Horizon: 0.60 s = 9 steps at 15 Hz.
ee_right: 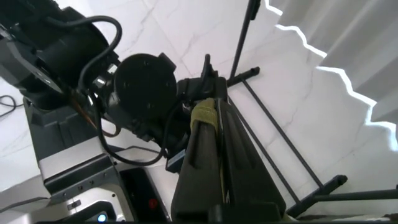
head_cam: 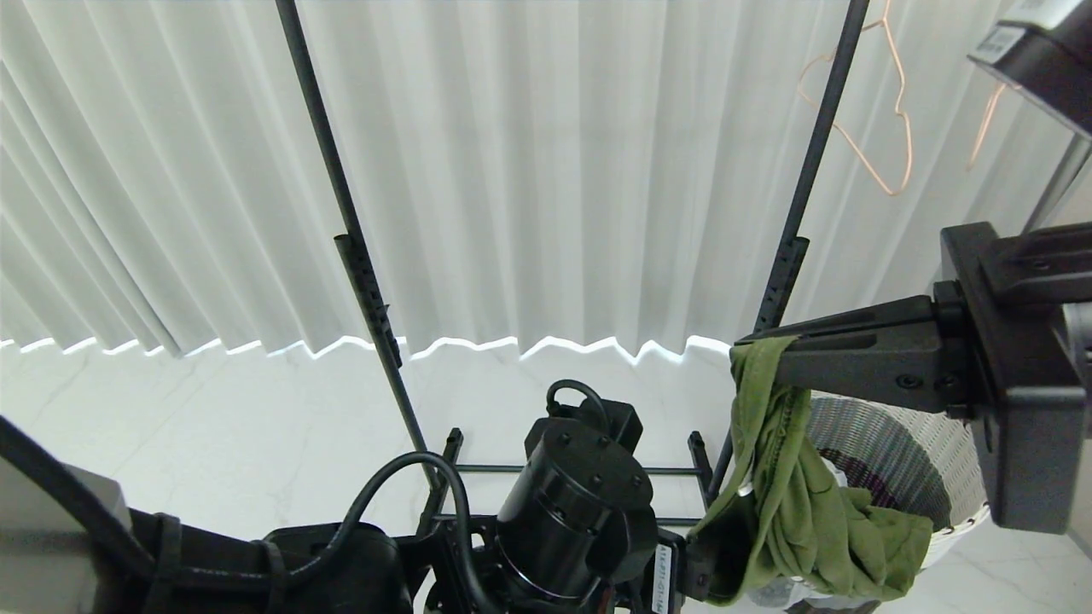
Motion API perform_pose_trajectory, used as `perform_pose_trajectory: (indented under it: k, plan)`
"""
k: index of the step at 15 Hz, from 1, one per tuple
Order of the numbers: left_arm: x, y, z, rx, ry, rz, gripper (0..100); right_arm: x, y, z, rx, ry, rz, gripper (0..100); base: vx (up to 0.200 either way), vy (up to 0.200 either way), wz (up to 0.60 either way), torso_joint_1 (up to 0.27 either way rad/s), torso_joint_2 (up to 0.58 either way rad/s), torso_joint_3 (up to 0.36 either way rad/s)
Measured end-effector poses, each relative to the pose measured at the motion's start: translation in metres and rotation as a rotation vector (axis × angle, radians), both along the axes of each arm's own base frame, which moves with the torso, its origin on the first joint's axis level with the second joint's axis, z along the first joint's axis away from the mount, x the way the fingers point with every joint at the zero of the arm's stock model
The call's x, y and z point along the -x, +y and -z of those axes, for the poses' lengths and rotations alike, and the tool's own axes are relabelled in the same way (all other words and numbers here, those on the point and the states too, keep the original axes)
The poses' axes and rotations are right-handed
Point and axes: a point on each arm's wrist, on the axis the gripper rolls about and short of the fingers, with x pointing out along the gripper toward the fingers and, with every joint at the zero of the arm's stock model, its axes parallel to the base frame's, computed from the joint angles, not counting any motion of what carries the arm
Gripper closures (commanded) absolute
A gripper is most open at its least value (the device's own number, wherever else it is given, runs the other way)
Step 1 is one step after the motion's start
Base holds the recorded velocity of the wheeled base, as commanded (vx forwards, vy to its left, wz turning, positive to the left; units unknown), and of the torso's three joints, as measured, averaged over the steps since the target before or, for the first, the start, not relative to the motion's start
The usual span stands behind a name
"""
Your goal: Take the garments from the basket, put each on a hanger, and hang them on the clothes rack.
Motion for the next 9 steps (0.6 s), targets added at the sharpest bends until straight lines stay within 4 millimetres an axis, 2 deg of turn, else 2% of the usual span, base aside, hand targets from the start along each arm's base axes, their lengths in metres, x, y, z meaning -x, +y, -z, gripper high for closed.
perform_pose_trajectory:
  k: [3, 5, 9]
  plan:
    - [0.005, 0.001, 0.000, -0.025, -0.031, -0.028, 100, -0.001, -0.002, 0.003, 0.019, -0.006, 0.046, 100, 0.000, 0.000, 0.00, 0.000, 0.00, 0.000]
    - [0.015, 0.004, -0.009, -0.023, -0.069, -0.021, 100, -0.005, -0.003, 0.007, 0.048, -0.021, 0.121, 100, 0.000, 0.000, 0.00, 0.000, 0.00, 0.000]
    - [0.049, 0.028, -0.054, 0.049, -0.180, 0.081, 100, -0.008, -0.004, 0.011, 0.067, -0.035, 0.179, 100, 0.000, 0.000, 0.00, 0.000, 0.00, 0.000]
